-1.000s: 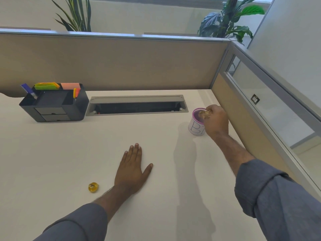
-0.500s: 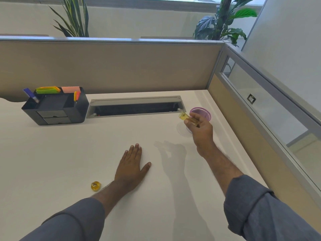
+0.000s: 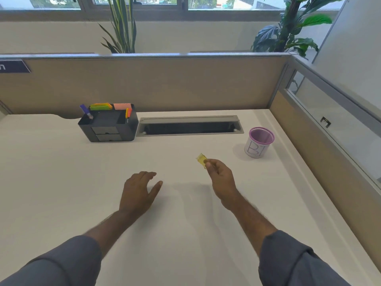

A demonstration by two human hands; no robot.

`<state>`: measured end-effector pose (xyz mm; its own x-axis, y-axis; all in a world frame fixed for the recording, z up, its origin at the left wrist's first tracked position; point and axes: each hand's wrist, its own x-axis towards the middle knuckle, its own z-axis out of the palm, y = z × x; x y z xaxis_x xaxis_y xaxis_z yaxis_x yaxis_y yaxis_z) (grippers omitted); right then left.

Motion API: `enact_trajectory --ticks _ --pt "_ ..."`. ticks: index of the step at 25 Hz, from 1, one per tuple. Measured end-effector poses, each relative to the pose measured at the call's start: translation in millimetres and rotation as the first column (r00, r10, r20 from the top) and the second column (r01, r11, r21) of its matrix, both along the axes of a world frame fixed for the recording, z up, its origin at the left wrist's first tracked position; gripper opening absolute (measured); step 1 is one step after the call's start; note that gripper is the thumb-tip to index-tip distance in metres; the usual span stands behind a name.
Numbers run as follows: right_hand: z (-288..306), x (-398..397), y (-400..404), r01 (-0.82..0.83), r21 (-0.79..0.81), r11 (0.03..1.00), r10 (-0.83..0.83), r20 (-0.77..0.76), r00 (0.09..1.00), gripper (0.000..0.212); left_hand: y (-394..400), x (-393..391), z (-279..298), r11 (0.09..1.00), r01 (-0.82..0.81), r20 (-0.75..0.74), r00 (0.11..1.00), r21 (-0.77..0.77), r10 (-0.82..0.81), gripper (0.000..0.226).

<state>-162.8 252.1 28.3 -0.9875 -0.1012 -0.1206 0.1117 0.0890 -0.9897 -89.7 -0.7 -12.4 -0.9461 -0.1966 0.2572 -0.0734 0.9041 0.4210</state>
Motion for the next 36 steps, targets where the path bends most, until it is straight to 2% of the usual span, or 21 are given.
enact_trajectory --ticks 2,5,7,10,13,15,18,22,25,30,36 --pt "-2 11 -14 0.015 0.065 0.998 -0.012 -0.044 0.999 0.02 -13 15 -1 0.997 -0.04 0.072 0.997 0.069 0.035 0.049" --pt "-4 28 -32 0.018 0.126 0.992 -0.006 -0.098 0.995 0.023 -23 34 -7 0.992 -0.067 0.265 0.964 0.11 0.035 0.066" --pt "-5 38 -41 0.015 0.108 0.994 -0.005 -0.093 0.996 0.025 -22 40 -12 0.99 -0.09 0.331 0.942 0.11 0.049 0.071" --pt "-6 52 -52 -0.006 0.08 0.997 0.012 -0.074 0.997 0.024 -20 43 -18 0.982 -0.112 0.298 0.953 0.154 0.061 0.049" --pt "-6 63 -60 -0.018 0.062 0.998 0.022 -0.066 0.998 0.021 -21 45 -15 0.942 -0.165 0.288 0.955 0.291 0.078 0.028" --pt "-5 69 -64 -0.017 0.061 0.998 0.021 -0.069 0.997 0.02 -23 45 -7 0.869 -0.206 0.259 0.961 0.45 0.094 0.022" --pt "-1 77 -70 -0.04 0.075 0.996 0.046 -0.086 0.995 0.015 -30 45 10 0.711 -0.204 0.191 0.976 0.673 0.1 0.022" --pt "9 87 -77 -0.14 0.095 0.986 0.148 -0.08 0.986 0.017 -39 53 30 0.577 -0.076 0.154 0.984 0.813 -0.086 0.029" --pt "16 92 -84 -0.204 0.14 0.969 0.22 -0.104 0.97 0.023 -40 57 44 0.471 -0.036 0.11 0.985 0.881 -0.131 0.032" --pt "29 96 -92 -0.222 0.131 0.966 0.239 -0.133 0.962 0.018 -41 60 62 0.374 0.005 0.05 0.989 0.928 -0.137 0.018" --pt "34 97 -95 -0.226 0.146 0.963 0.248 -0.149 0.957 0.022 -33 60 72 0.412 0.002 0.075 0.982 0.911 -0.171 0.032"
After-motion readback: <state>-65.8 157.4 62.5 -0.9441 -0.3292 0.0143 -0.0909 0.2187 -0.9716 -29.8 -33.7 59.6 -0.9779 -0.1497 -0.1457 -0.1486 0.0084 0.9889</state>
